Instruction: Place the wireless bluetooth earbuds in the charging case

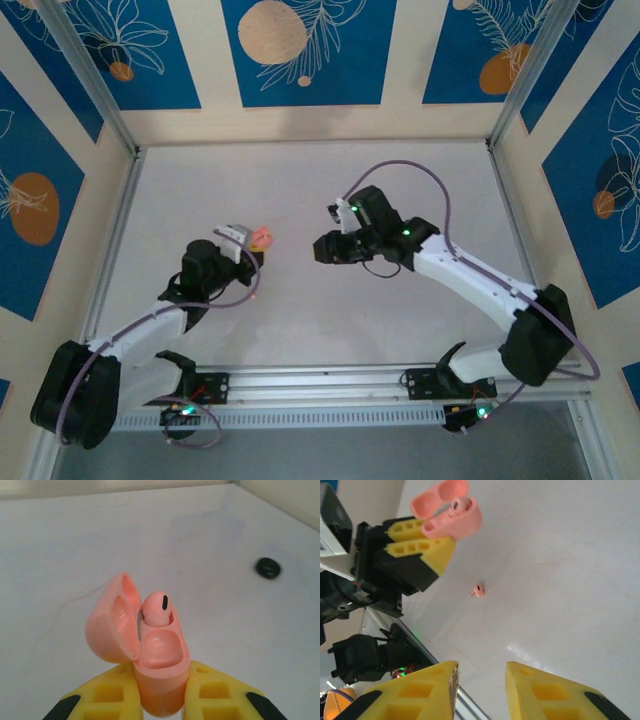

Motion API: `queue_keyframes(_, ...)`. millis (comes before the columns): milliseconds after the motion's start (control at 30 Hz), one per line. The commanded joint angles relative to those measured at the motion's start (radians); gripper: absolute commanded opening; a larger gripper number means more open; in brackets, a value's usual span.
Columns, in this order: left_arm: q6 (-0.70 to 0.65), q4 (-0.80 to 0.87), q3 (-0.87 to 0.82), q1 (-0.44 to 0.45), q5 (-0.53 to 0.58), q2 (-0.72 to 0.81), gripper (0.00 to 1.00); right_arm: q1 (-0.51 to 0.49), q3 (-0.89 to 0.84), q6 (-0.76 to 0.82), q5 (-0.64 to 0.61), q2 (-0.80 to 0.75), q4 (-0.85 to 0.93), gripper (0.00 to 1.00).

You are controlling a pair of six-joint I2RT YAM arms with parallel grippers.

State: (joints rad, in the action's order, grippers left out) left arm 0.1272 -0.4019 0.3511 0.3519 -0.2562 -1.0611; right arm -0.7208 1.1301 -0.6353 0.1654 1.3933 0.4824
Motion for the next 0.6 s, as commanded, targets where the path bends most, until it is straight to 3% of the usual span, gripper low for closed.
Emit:
queue_keyframes(0,0.083,0.047,-0.028,-0.068,0.037,0.026,0.12,-0.071,0.074,-0.137,-0.050,0.103,0.037,0.33)
queue_keyframes(300,0.177,0.024,-0.060,-0.190,0.035,0.027,0.13,-0.199,0.327,-0.273,-0.085,0.467,0.100,0.42)
queue_keyframes(567,0.208,-0.014,-0.058,-0.234,0.014,-0.007,0.13,-0.251,0.488,-0.311,-0.009,0.707,0.078,0.45)
